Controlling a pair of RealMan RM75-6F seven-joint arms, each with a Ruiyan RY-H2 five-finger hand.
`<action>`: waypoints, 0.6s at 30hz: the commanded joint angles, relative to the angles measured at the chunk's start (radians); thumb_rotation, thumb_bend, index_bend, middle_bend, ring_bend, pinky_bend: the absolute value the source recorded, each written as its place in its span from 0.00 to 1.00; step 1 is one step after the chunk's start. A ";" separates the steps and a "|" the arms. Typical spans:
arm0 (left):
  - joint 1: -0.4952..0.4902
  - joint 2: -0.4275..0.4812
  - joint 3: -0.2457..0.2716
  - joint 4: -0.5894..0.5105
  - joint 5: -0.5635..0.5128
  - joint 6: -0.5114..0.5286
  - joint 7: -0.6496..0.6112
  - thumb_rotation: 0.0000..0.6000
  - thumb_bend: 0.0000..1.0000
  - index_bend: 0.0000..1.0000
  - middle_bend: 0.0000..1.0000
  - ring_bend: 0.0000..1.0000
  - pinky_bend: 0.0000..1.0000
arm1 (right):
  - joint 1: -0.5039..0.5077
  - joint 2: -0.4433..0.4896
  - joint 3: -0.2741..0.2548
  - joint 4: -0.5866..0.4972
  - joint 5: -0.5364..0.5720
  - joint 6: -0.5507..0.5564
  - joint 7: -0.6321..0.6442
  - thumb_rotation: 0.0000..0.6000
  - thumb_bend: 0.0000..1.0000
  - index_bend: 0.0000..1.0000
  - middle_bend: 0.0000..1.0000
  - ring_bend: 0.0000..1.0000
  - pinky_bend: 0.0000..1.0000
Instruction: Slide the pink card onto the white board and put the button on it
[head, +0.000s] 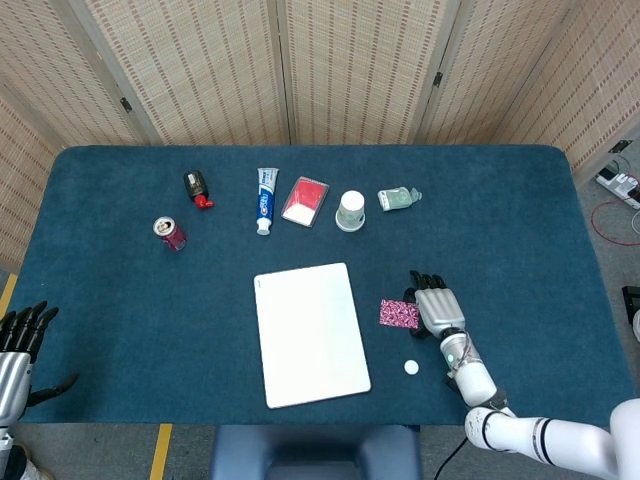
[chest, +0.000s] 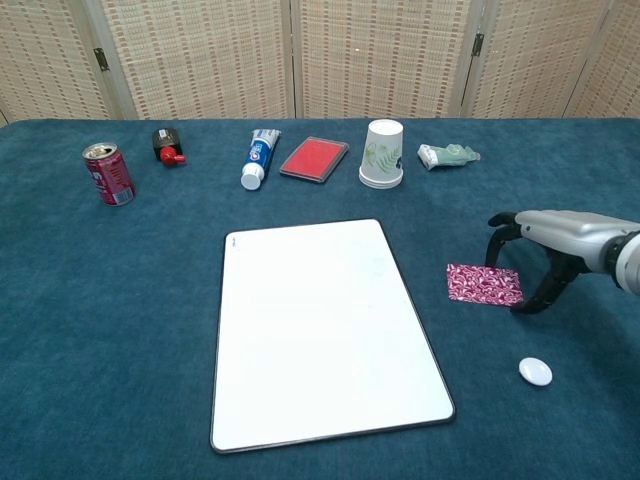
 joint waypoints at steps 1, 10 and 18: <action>0.000 0.000 0.000 0.000 0.002 0.000 0.000 1.00 0.14 0.11 0.07 0.09 0.00 | -0.007 0.009 -0.002 -0.011 -0.014 0.007 0.013 1.00 0.27 0.42 0.06 0.00 0.00; 0.000 0.003 -0.002 -0.006 0.002 0.004 0.004 1.00 0.14 0.11 0.07 0.09 0.00 | -0.024 0.054 0.001 -0.071 -0.071 0.022 0.058 1.00 0.27 0.42 0.06 0.00 0.00; 0.002 0.009 -0.003 -0.015 0.005 0.010 0.009 1.00 0.14 0.11 0.07 0.09 0.00 | 0.035 0.045 0.017 -0.153 -0.084 0.006 -0.009 1.00 0.27 0.42 0.06 0.00 0.00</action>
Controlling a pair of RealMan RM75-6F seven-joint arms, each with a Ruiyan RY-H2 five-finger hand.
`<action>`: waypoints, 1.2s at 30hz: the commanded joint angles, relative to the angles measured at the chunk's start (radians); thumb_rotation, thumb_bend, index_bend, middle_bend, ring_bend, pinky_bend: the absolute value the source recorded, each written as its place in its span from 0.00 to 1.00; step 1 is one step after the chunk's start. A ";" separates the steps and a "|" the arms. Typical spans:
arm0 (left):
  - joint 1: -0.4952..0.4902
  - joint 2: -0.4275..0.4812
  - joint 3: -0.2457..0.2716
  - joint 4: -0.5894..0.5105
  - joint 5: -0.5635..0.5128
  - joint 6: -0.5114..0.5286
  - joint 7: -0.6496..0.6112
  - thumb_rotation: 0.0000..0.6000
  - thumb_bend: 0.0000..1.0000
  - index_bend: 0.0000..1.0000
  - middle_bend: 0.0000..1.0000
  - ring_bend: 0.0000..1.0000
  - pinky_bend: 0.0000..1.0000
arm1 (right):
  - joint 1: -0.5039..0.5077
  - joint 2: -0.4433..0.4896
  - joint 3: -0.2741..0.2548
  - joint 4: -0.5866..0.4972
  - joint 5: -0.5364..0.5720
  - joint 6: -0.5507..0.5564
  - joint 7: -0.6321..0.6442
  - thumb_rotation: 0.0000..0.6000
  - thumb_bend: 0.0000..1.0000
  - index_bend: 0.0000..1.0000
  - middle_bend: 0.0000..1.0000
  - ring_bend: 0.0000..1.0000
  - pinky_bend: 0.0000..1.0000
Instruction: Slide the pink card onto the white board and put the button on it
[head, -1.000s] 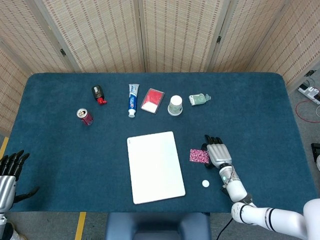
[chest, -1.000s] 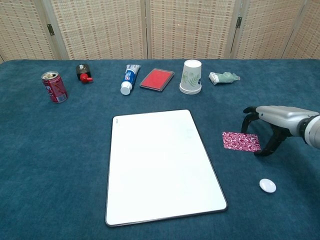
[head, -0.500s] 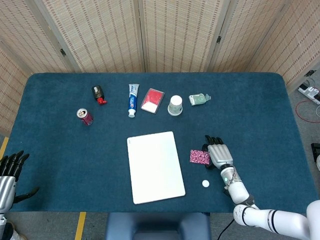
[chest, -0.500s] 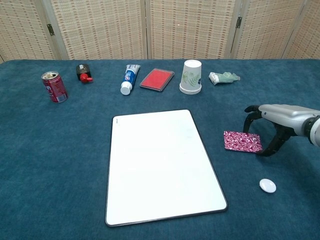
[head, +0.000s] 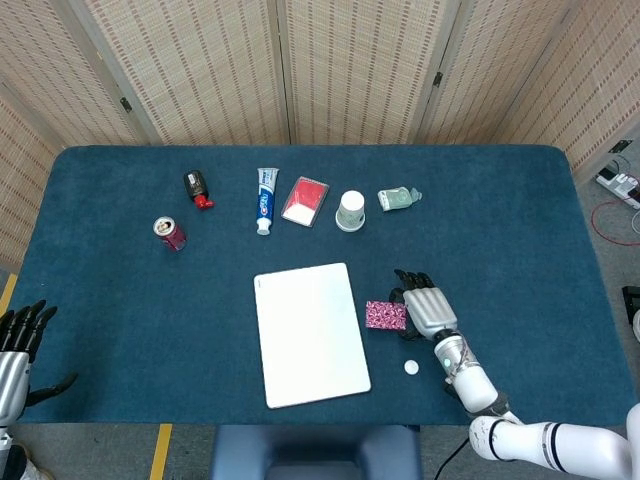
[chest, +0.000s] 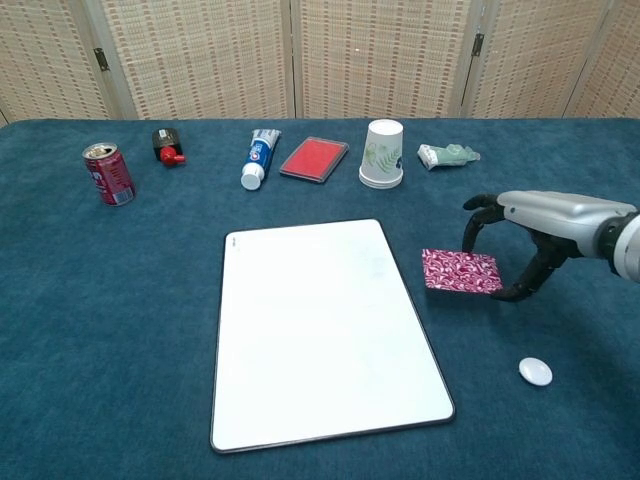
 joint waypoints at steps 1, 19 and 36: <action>0.001 0.001 0.000 -0.002 0.000 0.001 0.001 1.00 0.14 0.11 0.07 0.09 0.00 | 0.036 -0.018 0.012 -0.026 0.011 -0.009 -0.043 1.00 0.27 0.42 0.06 0.00 0.00; 0.011 -0.002 0.005 0.009 -0.007 0.000 -0.005 1.00 0.14 0.11 0.07 0.09 0.00 | 0.208 -0.186 0.049 0.036 0.150 -0.001 -0.220 1.00 0.27 0.15 0.05 0.00 0.00; -0.006 0.002 0.001 -0.030 0.012 -0.006 0.031 1.00 0.14 0.11 0.07 0.09 0.00 | 0.013 0.095 -0.149 -0.147 -0.216 0.074 0.032 1.00 0.27 0.20 0.07 0.00 0.00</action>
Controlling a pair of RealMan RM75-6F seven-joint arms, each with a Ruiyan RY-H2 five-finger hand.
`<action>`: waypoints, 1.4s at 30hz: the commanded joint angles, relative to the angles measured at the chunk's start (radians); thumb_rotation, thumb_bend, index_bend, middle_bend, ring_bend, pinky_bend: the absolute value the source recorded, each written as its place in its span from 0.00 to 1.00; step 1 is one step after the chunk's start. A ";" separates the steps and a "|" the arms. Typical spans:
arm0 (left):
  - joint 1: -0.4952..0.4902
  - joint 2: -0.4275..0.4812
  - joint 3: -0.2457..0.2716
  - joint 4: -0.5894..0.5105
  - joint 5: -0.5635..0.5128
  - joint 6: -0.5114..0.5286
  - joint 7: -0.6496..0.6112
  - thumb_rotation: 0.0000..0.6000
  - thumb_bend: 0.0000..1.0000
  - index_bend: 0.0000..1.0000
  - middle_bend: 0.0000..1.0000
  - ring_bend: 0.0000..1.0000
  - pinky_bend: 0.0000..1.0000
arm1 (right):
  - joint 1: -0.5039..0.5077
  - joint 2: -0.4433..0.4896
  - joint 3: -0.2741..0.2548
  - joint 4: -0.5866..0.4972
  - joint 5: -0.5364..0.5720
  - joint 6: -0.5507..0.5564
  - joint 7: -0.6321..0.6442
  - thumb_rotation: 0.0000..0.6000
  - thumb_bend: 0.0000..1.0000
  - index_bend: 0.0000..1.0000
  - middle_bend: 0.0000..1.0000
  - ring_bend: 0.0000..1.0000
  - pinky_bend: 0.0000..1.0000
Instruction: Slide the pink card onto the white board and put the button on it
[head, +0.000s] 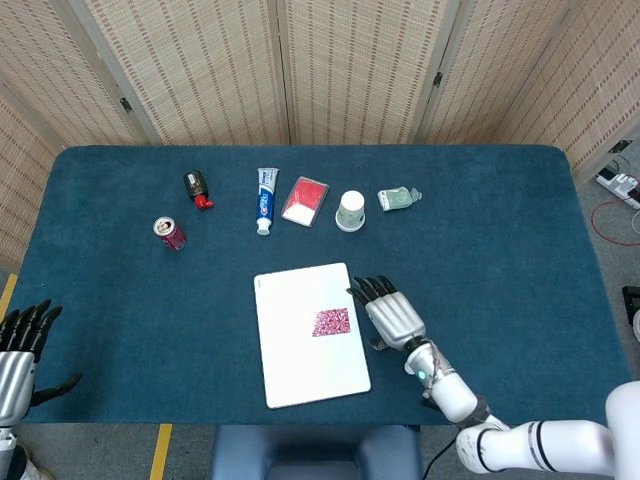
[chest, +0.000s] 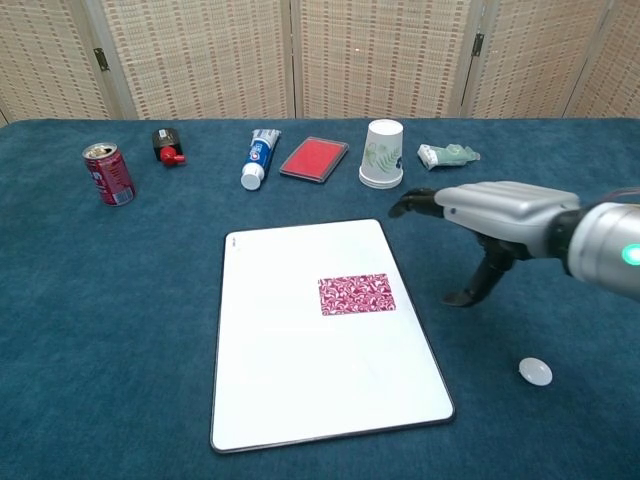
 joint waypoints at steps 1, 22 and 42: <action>-0.002 0.001 0.000 -0.008 0.004 0.000 0.007 1.00 0.14 0.11 0.07 0.09 0.00 | -0.069 0.099 -0.081 -0.039 -0.120 0.012 0.094 1.00 0.27 0.22 0.07 0.00 0.00; 0.002 0.014 0.004 -0.057 0.013 0.011 0.050 1.00 0.14 0.11 0.07 0.09 0.00 | -0.247 0.135 -0.218 0.124 -0.417 0.052 0.239 1.00 0.27 0.36 0.09 0.00 0.00; 0.008 0.006 0.004 -0.026 0.006 0.012 0.020 1.00 0.14 0.11 0.07 0.09 0.00 | -0.259 0.062 -0.152 0.155 -0.388 -0.018 0.161 1.00 0.27 0.37 0.10 0.00 0.00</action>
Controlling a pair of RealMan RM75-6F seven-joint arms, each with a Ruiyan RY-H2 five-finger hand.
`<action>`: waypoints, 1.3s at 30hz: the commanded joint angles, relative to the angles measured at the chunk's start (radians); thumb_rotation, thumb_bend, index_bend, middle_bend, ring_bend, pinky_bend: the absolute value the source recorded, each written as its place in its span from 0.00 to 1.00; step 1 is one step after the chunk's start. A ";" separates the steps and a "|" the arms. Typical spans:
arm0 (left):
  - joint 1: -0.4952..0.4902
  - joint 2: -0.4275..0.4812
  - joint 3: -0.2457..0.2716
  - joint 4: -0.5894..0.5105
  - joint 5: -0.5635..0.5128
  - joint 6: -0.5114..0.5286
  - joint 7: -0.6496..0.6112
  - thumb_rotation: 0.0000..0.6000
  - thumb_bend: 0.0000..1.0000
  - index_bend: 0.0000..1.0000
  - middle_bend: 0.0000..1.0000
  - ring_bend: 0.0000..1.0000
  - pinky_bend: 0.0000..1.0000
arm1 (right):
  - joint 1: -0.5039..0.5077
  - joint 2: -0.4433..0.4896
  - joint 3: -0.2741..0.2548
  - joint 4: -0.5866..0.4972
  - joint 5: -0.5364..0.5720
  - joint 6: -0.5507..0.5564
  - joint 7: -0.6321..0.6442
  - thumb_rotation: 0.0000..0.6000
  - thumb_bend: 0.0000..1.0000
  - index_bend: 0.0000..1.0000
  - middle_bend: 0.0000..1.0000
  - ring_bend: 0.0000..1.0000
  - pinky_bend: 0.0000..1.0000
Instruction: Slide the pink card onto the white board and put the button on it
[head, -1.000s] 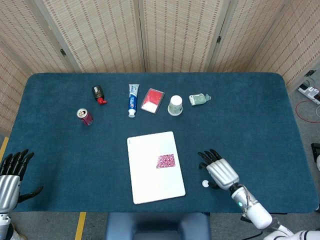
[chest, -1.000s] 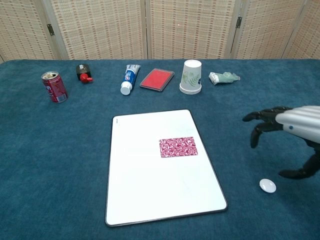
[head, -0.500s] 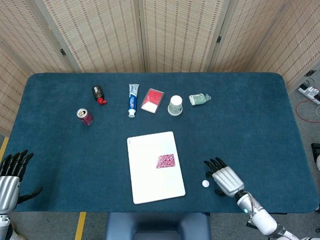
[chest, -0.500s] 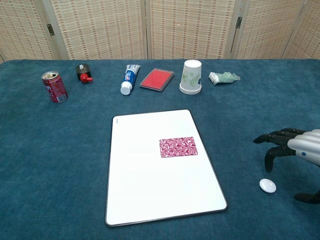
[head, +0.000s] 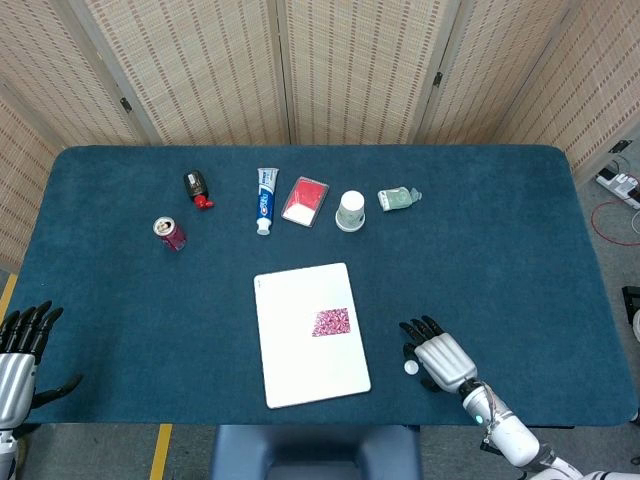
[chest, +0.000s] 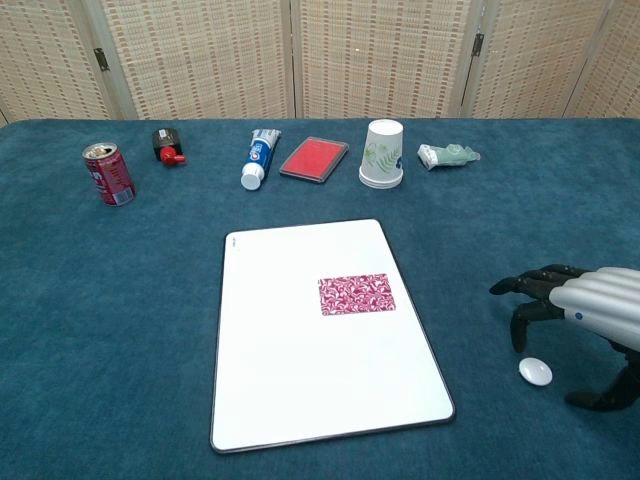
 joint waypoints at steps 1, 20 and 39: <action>0.000 -0.001 0.000 0.003 -0.001 -0.001 -0.002 1.00 0.14 0.11 0.07 0.09 0.00 | 0.000 -0.005 0.008 -0.001 0.008 -0.007 -0.008 1.00 0.27 0.37 0.10 0.00 0.00; 0.003 -0.011 0.000 0.027 -0.005 -0.001 -0.023 1.00 0.14 0.11 0.07 0.09 0.00 | 0.003 -0.024 0.042 -0.012 0.045 -0.042 -0.063 1.00 0.34 0.42 0.10 0.00 0.00; 0.002 -0.010 -0.002 0.033 -0.003 0.002 -0.033 1.00 0.14 0.11 0.07 0.09 0.00 | 0.026 -0.013 0.100 -0.070 0.053 -0.034 -0.092 1.00 0.36 0.48 0.13 0.00 0.00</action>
